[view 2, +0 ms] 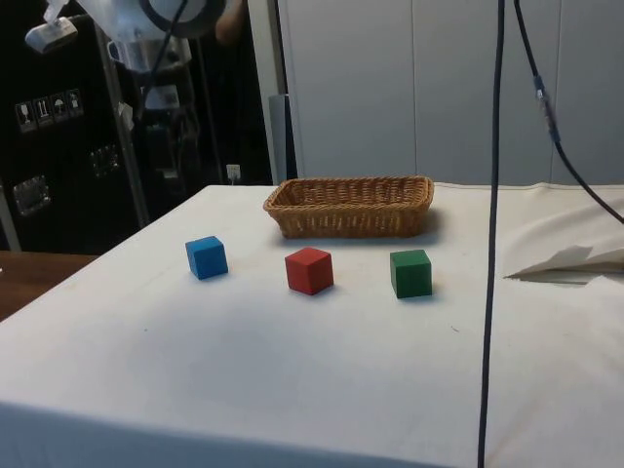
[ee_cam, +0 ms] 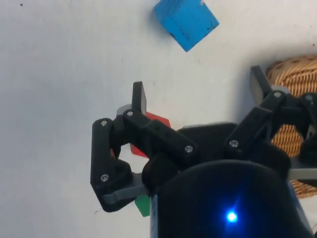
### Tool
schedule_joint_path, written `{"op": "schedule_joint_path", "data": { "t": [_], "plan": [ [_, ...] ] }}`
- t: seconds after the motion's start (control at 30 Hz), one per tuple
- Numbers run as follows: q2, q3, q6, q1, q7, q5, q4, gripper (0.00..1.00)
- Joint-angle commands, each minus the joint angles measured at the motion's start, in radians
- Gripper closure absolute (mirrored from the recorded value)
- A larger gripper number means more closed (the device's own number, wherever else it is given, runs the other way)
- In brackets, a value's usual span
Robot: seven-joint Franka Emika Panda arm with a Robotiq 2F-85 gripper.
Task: Pick up the blue cube and place it into the basket.
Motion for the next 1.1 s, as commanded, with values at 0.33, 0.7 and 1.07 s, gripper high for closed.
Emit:
{"op": "schedule_joint_path", "data": {
  "t": [0.33,0.7,1.07],
  "plan": [
    [0.024,-0.004,0.078,-0.004,-0.099,-0.003,-0.019,0.0],
    [0.051,-0.006,0.146,-0.006,-0.172,-0.003,-0.034,0.0],
    [0.08,-0.009,0.194,-0.007,-0.236,0.0,-0.046,0.0]
  ]
}}
